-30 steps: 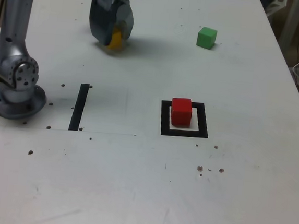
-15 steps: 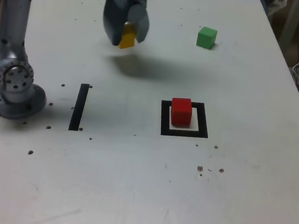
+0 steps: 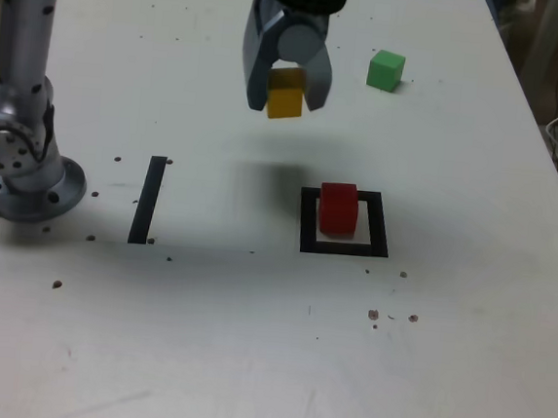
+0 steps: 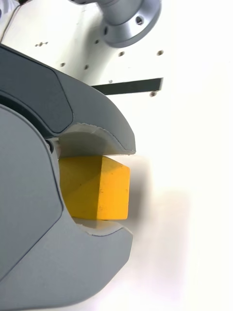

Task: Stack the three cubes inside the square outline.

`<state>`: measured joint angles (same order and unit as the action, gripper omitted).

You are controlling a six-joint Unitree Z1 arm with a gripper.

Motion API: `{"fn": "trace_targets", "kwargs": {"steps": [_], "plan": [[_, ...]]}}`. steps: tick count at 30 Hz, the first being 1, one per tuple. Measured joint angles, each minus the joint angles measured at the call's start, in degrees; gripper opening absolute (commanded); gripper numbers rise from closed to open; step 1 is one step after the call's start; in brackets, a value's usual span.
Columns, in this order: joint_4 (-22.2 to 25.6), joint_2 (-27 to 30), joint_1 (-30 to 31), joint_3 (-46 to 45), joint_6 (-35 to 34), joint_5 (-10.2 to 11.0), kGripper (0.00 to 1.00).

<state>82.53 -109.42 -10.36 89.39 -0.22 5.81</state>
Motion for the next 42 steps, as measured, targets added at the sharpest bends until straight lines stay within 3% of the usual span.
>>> {"fn": "trace_targets", "kwargs": {"steps": [9,12,18,42], "plan": [[2.26,-2.23,9.13,5.54,-5.18,-1.3,0.17],[2.16,-3.78,11.69,7.26,-6.26,-2.65,0.17],[1.78,-6.43,12.82,8.38,-7.56,-3.77,0.17],[-3.24,-7.96,13.8,4.91,-8.21,-5.91,0.2]]}}
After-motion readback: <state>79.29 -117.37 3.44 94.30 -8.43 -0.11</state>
